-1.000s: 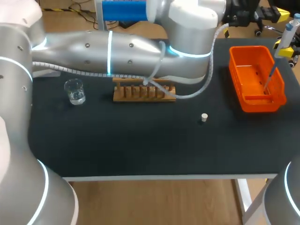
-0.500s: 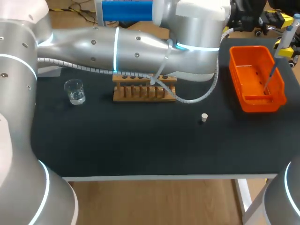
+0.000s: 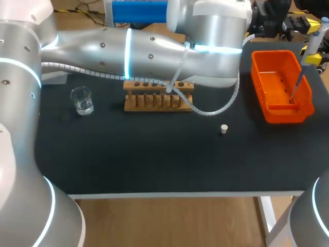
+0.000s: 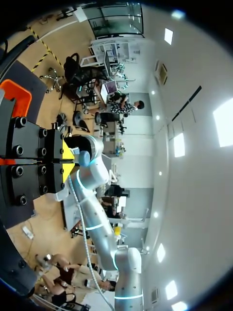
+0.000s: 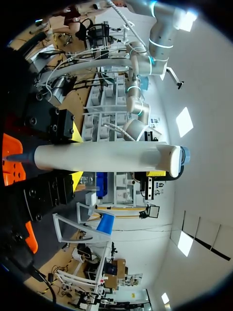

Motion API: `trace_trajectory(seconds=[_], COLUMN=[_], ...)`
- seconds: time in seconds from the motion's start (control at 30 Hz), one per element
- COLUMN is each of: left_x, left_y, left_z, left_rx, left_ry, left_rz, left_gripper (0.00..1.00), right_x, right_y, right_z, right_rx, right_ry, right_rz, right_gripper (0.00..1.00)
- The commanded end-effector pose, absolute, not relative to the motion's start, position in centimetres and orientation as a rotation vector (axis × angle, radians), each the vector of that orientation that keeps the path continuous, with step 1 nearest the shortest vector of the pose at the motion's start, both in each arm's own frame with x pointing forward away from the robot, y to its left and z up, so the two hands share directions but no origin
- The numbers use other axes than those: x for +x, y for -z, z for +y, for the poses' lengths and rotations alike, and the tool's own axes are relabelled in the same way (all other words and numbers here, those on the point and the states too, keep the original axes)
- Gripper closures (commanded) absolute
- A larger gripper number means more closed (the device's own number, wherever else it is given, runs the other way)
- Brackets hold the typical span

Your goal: Invert the test tube, pick up the pipette, mount the tip to pipette, aspirate from beaker and dispense into the tube, eject the tip, return the pipette, and cap with the stopper.

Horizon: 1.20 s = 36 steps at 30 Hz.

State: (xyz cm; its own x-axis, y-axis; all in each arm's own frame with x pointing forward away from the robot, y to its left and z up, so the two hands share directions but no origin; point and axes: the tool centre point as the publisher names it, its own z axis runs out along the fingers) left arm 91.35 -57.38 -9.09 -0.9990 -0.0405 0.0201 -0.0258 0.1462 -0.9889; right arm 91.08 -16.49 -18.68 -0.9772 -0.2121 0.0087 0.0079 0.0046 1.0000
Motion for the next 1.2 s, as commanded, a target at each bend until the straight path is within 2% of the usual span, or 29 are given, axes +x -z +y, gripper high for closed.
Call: trace_trajectory(seconds=[0.03, 0.9, 1.2], left_x=[91.4, 91.6, 91.6], left_y=[9.9, 11.9, 10.8], left_z=[-57.9, -57.6, -57.2], left_rx=[-0.073, -0.096, -0.102], left_ry=[2.046, 2.037, 2.03], left_rz=[2.368, 2.409, 2.381], left_gripper=[1.0, 1.0, 1.0], right_x=[91.4, 91.4, 91.4], right_y=[18.2, 18.2, 18.2], right_z=[-16.7, -16.7, -16.7], right_rx=[0.227, 0.227, 0.227], right_ry=[2.096, 2.096, 2.096], right_rz=[-2.103, -2.103, -2.103], right_gripper=[1.0, 1.0, 1.0])
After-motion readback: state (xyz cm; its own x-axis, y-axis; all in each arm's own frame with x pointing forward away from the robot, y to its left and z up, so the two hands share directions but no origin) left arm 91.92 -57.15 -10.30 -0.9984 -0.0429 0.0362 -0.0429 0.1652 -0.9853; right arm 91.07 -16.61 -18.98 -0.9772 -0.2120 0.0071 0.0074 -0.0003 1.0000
